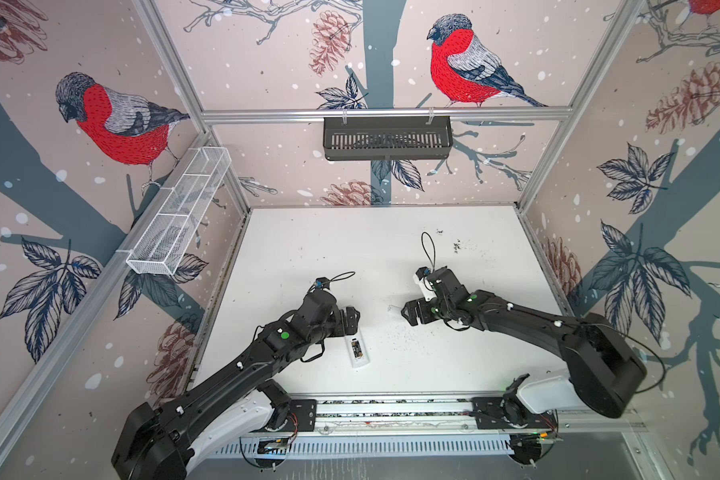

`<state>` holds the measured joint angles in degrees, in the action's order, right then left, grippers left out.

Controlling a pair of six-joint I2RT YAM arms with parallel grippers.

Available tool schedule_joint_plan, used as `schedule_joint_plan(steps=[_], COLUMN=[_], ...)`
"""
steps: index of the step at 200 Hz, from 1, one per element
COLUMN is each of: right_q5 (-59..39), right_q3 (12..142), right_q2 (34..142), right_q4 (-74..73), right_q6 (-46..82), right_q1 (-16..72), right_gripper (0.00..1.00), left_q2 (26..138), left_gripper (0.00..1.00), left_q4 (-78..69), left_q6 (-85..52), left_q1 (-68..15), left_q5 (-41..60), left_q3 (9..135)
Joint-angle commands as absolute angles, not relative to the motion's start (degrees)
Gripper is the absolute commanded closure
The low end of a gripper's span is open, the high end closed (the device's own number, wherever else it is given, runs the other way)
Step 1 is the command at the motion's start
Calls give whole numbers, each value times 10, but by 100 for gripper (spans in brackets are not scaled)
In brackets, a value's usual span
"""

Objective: Load the batteries into the remote control
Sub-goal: 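Lower the right gripper and grasp the white cover lying beside the remote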

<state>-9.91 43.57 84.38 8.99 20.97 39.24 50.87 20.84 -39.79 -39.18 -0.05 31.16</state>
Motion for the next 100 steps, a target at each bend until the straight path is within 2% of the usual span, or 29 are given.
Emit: schedule_joint_plan(steps=[1, 57, 100], right_q5=[-140, -156, -140], right_q3=[471, 524, 524], right_q2=[892, 980, 986], right_q4=[86, 117, 137], right_q6=[155, 107, 110], right_q1=[398, 426, 472], right_gripper=[1, 0, 5], left_q2=[493, 449, 449], left_gripper=[2, 2, 2], left_q4=[157, 90, 37], left_q6=[-442, -509, -525], left_q1=[-383, -375, -375], left_q5=[42, 90, 133], left_q3=[283, 196, 151])
